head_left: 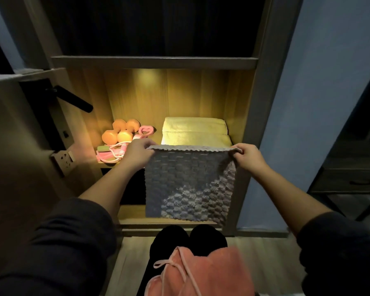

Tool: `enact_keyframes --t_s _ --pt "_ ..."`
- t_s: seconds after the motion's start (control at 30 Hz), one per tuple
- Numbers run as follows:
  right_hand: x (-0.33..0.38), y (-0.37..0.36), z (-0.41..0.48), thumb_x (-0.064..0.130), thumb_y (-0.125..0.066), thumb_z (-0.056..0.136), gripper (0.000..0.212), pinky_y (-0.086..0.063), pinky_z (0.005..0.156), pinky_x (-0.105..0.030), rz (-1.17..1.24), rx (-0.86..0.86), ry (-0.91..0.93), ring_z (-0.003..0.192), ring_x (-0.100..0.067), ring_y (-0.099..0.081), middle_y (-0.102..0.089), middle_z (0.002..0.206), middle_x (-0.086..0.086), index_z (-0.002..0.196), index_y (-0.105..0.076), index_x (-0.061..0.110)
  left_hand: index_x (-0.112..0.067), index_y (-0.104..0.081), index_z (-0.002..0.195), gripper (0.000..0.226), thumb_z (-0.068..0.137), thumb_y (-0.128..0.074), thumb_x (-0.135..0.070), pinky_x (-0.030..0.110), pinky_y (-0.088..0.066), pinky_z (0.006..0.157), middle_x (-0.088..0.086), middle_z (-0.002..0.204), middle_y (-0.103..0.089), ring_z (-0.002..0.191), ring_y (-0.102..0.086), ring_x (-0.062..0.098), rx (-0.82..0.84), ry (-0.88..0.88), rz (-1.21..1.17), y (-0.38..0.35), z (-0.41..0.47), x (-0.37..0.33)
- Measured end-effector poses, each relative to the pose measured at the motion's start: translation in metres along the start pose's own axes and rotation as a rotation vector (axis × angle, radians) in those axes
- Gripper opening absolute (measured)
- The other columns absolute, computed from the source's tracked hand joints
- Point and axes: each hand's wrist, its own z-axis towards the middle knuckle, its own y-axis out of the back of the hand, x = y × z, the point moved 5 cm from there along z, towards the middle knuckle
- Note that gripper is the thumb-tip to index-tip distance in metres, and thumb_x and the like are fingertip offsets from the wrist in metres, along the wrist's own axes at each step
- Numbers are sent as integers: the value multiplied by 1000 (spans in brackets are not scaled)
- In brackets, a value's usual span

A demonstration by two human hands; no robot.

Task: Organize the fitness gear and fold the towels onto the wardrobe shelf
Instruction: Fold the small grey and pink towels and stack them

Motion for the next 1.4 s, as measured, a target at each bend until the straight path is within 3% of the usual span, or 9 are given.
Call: enact_keyframes --t_s 0.13,0.33,0.47,0.6,0.8,1.0,1.17,1.27,1.4 --pt "-19 2 15 13 -62 92 26 -41 45 -22 270 -55 -157 49 -15 -48 -49 53 2 68 -61 5 -15 -67 97 10 88 -67 -20 36 -55 77 4 96 -67 90 -63 23 -71 184 -272 -1 8 19" --pt "-45 -26 47 27 -59 97 29 -43 71 -36 369 -71 -308 76 -23 -55 -61 77 -9 93 -70 0 -14 -63 83 16 95 -63 -25 42 -51 83 14 96 -66 90 -61 28 -33 340 -464 -34 29 51" --pt "-54 -41 77 26 -58 96 33 -37 64 -30 279 -92 -308 75 -19 -53 -65 93 -25 93 -69 -6 -15 -64 75 20 94 -63 -20 38 -50 76 1 89 -64 86 -57 22 -53 359 -406 -49 61 67" --pt "-60 -56 117 30 -58 95 20 -41 65 -28 235 -95 -321 84 -17 -60 -70 91 -1 87 -72 19 -16 -70 79 19 91 -63 -29 35 -41 80 -3 90 -64 87 -53 17 -115 353 -241 -57 108 79" --pt "-76 -89 184 23 -56 96 26 -45 57 -31 334 -152 -391 58 -18 -59 -69 69 -5 76 -68 13 -8 -64 91 16 97 -54 -19 23 -49 44 3 62 -70 51 -63 16 -141 489 -589 -96 172 100" --pt "-88 -139 237 3 -47 101 34 -56 72 -28 751 -172 -575 96 -25 -66 -65 120 -17 135 -50 7 -13 -58 121 25 101 -45 -15 49 -52 95 16 125 -63 111 -63 31 -124 583 -682 -139 228 120" --pt "-75 -181 235 33 -37 105 59 -54 80 -39 -131 147 -223 117 -29 -58 -42 145 -5 156 -8 30 -20 -37 147 53 96 -49 -20 35 -38 103 6 150 -43 132 -46 26 -101 99 40 -172 227 104" --pt "-71 -216 234 48 -23 104 58 -6 120 -38 -484 329 36 149 -12 6 7 164 10 155 0 36 -25 -21 155 56 101 -30 -39 48 -5 122 -1 164 -5 151 -1 18 162 -187 518 -209 230 97" --pt "-89 -224 241 65 -5 96 65 16 116 -40 -671 347 12 148 -15 19 21 160 14 154 7 40 -30 -9 157 61 101 -16 -52 49 4 121 3 165 1 152 4 23 197 -101 665 -218 234 110"
